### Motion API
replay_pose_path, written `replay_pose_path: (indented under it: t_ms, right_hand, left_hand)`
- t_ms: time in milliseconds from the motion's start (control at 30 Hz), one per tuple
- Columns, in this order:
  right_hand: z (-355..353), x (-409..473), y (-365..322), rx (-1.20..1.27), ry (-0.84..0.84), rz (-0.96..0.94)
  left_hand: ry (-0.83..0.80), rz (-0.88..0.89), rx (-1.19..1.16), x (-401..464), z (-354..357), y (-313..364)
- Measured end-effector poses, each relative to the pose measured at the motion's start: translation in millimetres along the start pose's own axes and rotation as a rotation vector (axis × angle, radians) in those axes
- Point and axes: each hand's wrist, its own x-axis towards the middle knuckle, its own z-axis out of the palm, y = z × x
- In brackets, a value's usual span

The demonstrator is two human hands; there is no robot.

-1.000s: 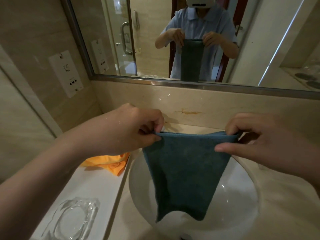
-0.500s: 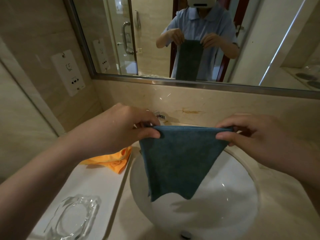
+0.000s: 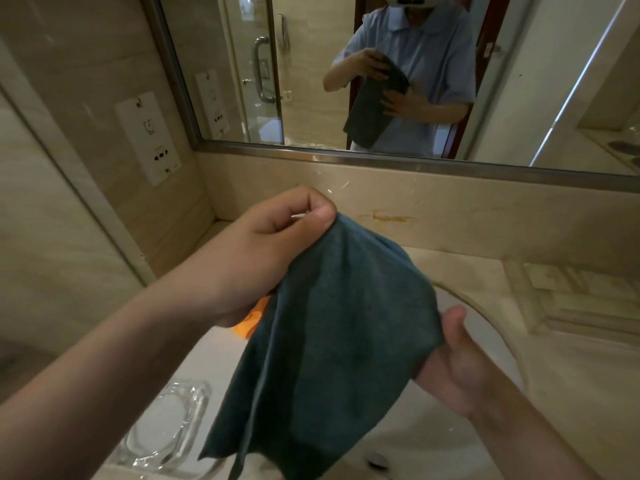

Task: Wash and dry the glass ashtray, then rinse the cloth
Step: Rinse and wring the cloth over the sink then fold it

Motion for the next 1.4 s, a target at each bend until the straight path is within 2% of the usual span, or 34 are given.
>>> replay_pose_path:
  t_ms: [133, 333, 467, 533, 633, 767, 867, 1000, 1133, 1233, 1367, 1400]
  right_hand:
    - [4.9, 6.7, 6.4, 0.049, 0.122, 0.065]
    - [11.3, 24.4, -21.0, -0.259, 0.298, 0.029]
    - [17.4, 21.5, -27.6, -0.485, 0.332, -0.034]
    - [18.6, 13.9, -21.4, -0.629, 0.331, 0.048]
    - [6.6, -7.8, 3.2, -0.626, 0.335, 0.207]
    - [-16.7, -28.6, 51.0, -0.700, 0.289, 0.466]
    - [-31.8, -43.8, 89.9, -0.643, 0.239, 0.678]
    - [-47.5, -49.6, 120.6, -0.659, 0.127, 0.631]
    - [-59.7, -35.2, 135.1, -0.545, 0.282, 0.600]
    - [-66.5, -21.5, 149.5, -0.575, 0.495, 0.596]
    - [-72.3, -7.7, 162.0, -0.988, 0.593, 0.682]
    - [-71.6, -6.5, 162.3, -1.012, 0.613, 0.690]
  left_hand:
    - [0.051, -0.100, 0.031, 0.7, -9.4, -3.6]
    - [0.166, -0.058, 0.059, 2.4, -25.4, -2.4]
    - [0.147, 0.004, 0.158, -1.5, -33.3, -0.9]
    - [0.080, 0.004, 0.233, -13.4, -33.4, -6.4]
    - [-0.026, -0.060, 0.301, -40.7, -22.4, -29.3]
    - [-0.133, -0.327, 0.170, -73.8, 7.0, -75.2]
    - [-0.096, -0.431, 0.140, -87.0, 26.8, -116.1]
    - [-0.012, -0.552, 0.135, -94.3, 40.6, -161.0]
    - [0.173, -0.710, 0.069, -87.8, 41.9, -185.7]
    - [0.213, -0.765, 0.084, -70.5, 37.8, -199.5]
    - [0.135, -0.735, 0.248, -53.2, 39.0, -223.0]
    - [0.123, -0.712, 0.294, -50.8, 40.7, -227.4]
